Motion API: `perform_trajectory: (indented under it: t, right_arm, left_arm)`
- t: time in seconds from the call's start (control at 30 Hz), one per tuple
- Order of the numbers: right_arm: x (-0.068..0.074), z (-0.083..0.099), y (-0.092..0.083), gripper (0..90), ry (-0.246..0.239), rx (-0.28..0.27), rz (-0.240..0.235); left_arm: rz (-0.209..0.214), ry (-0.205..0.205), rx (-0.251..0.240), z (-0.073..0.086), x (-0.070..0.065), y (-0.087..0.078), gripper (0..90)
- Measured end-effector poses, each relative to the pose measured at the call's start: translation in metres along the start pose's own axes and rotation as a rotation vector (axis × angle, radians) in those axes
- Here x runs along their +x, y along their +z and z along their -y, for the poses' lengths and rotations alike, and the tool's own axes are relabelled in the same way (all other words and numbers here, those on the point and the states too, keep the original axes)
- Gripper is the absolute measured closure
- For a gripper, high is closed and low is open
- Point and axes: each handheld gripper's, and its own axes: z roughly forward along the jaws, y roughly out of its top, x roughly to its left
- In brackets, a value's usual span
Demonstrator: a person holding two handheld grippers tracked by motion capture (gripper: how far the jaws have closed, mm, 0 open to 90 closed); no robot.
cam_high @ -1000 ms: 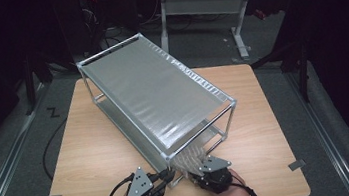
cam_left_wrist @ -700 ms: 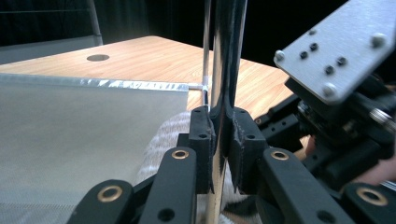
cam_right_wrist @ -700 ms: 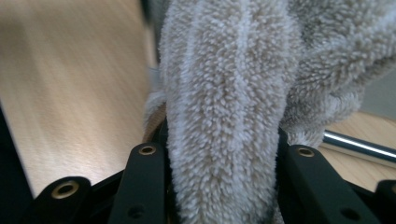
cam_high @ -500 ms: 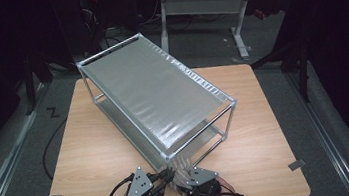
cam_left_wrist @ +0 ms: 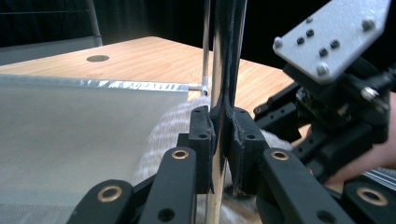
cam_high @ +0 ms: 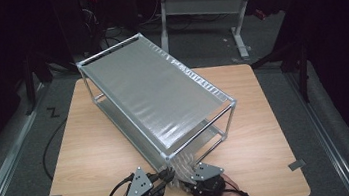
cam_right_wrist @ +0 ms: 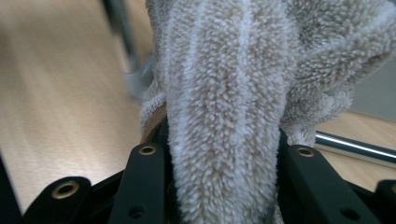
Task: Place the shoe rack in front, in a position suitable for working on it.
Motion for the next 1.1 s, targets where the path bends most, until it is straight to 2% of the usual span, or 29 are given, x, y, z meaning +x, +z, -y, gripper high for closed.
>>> perform_trajectory:
  t: [0.17,0.23,0.6,0.87,0.93,1.1]
  right_arm:
    - [-0.019,0.001,-0.013,64.3,0.041,-0.034,0.053]
    - [-0.022,0.002,-0.015,64.3,0.051,-0.041,0.062]
    - [-0.056,0.005,-0.056,65.0,0.133,-0.164,0.183]
    - [-0.059,0.006,-0.080,65.6,0.138,-0.240,0.230]
    - [-0.058,0.006,-0.083,65.6,0.137,-0.246,0.231]
    - [-0.057,-0.001,-0.100,65.6,0.128,-0.308,0.247]
  left_arm:
    - [0.001,0.000,-0.001,0.000,0.000,0.000,80.3]
    - [0.001,0.001,-0.001,0.000,0.000,0.000,80.3]
    - [0.010,0.004,-0.001,-0.001,0.001,0.006,80.3]
    - [-0.006,0.007,-0.014,-0.004,0.008,0.019,80.2]
    - [-0.011,0.010,-0.015,-0.004,0.010,0.020,80.2]
    - [-0.043,0.004,-0.013,-0.003,0.016,0.017,80.1]
